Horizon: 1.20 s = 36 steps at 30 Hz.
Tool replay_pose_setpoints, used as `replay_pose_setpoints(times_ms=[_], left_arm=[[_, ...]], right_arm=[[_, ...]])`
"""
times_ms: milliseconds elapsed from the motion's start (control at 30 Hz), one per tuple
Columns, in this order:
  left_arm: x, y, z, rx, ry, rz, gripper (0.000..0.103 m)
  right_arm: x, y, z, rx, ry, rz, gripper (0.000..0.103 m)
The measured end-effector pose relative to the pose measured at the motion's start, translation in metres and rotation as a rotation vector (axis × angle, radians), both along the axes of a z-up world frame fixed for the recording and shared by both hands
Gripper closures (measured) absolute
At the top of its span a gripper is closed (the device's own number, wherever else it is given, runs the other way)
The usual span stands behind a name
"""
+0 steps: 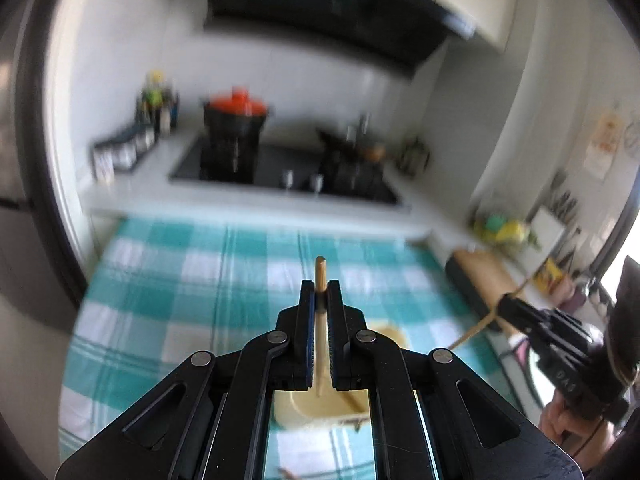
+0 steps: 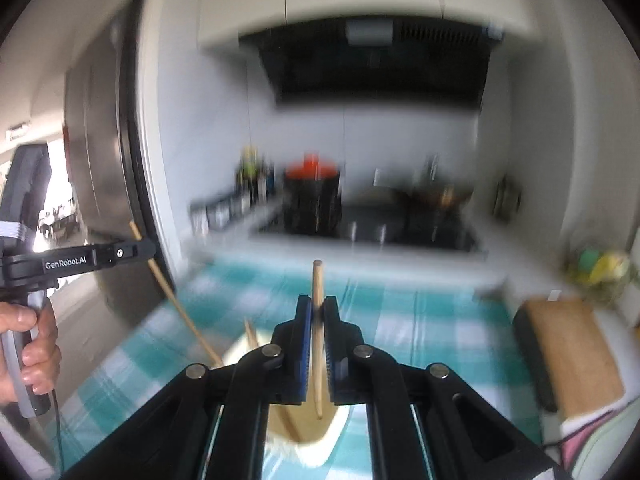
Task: Organize utensils
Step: 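Carry both chopsticks upright into the cream caddy and open both tools, then withdraw both open tools back over the remaining utensils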
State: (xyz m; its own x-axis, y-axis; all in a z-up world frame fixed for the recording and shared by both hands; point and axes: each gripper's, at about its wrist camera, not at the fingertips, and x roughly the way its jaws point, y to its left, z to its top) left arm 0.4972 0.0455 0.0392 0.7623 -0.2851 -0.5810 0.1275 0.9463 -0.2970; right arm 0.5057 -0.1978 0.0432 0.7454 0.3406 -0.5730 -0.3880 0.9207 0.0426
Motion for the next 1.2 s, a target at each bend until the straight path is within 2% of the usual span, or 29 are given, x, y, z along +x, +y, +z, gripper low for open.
replay_pose_setpoints(times_ms=[100, 233, 267, 300, 333, 367, 400, 467, 500, 533, 600, 667, 700, 767, 800, 833, 900, 1000, 1033, 1200], left_arm=[[0.016, -0.009, -0.025, 0.026, 0.091, -0.027, 0.099], [0.018, -0.020, -0.040, 0.065, 0.138, -0.059, 0.099], [0.016, -0.022, -0.042, 0.071, 0.144, -0.060, 0.098], [0.015, -0.023, -0.042, 0.071, 0.144, -0.058, 0.093], [0.009, -0.021, -0.041, 0.054, 0.146, -0.060, 0.081], [0.006, -0.018, -0.038, 0.039, 0.149, -0.062, 0.073], [-0.004, -0.013, -0.034, 0.020, 0.147, -0.070, 0.060], [-0.028, -0.002, -0.025, 0.015, 0.125, -0.108, 0.050], [-0.037, 0.001, -0.022, 0.028, 0.118, -0.123, 0.041], [-0.052, 0.007, -0.020, 0.063, 0.111, -0.137, 0.030], [-0.092, 0.020, -0.022, 0.183, 0.113, -0.158, 0.019], [-0.124, 0.029, -0.033, 0.290, 0.136, -0.174, 0.015], [-0.144, 0.033, -0.045, 0.349, 0.157, -0.181, 0.012], [-0.176, 0.038, -0.070, 0.414, 0.189, -0.181, 0.010], [-0.186, 0.040, -0.080, 0.422, 0.199, -0.175, 0.010], [-0.198, 0.042, -0.096, 0.424, 0.215, -0.162, 0.010], [-0.220, 0.046, -0.135, 0.391, 0.247, -0.119, 0.010], [-0.230, 0.051, -0.174, 0.311, 0.272, -0.045, 0.010], [-0.231, 0.052, -0.187, 0.285, 0.265, -0.005, 0.010], [-0.221, 0.053, -0.207, 0.251, 0.200, 0.119, 0.012]], right_arm=[[0.019, 0.008, -0.023, -0.039, 0.112, 0.003, 0.097], [0.034, 0.012, -0.045, -0.041, 0.201, 0.008, 0.095], [0.035, 0.011, -0.047, -0.030, 0.205, 0.005, 0.086], [0.034, 0.007, -0.047, -0.002, 0.203, -0.002, 0.077], [0.032, 0.003, -0.045, 0.022, 0.197, -0.008, 0.058], [0.027, -0.003, -0.039, 0.056, 0.177, -0.019, 0.054], [0.022, -0.008, -0.031, 0.079, 0.156, -0.030, 0.054], [0.004, -0.023, -0.014, 0.117, 0.117, -0.034, 0.054], [0.000, -0.027, -0.009, 0.119, 0.105, -0.033, 0.053], [-0.014, -0.038, -0.001, 0.106, 0.084, -0.030, 0.051], [-0.037, -0.053, 0.002, 0.039, 0.076, -0.036, 0.045], [-0.062, -0.068, -0.007, -0.058, 0.105, -0.038, 0.044], [-0.075, -0.075, -0.017, -0.106, 0.129, -0.029, 0.044], [-0.107, -0.090, -0.050, -0.194, 0.166, -0.019, 0.044], [-0.115, -0.095, -0.060, -0.218, 0.173, -0.024, 0.044], [-0.131, -0.102, -0.083, -0.252, 0.188, -0.037, 0.044], [-0.158, -0.116, -0.126, -0.242, 0.232, -0.061, 0.044], [-0.190, -0.128, -0.174, -0.187, 0.272, -0.112, 0.044], [-0.197, -0.129, -0.182, -0.181, 0.270, -0.124, 0.044], [-0.219, -0.122, -0.213, -0.180, 0.207, -0.205, 0.044]])
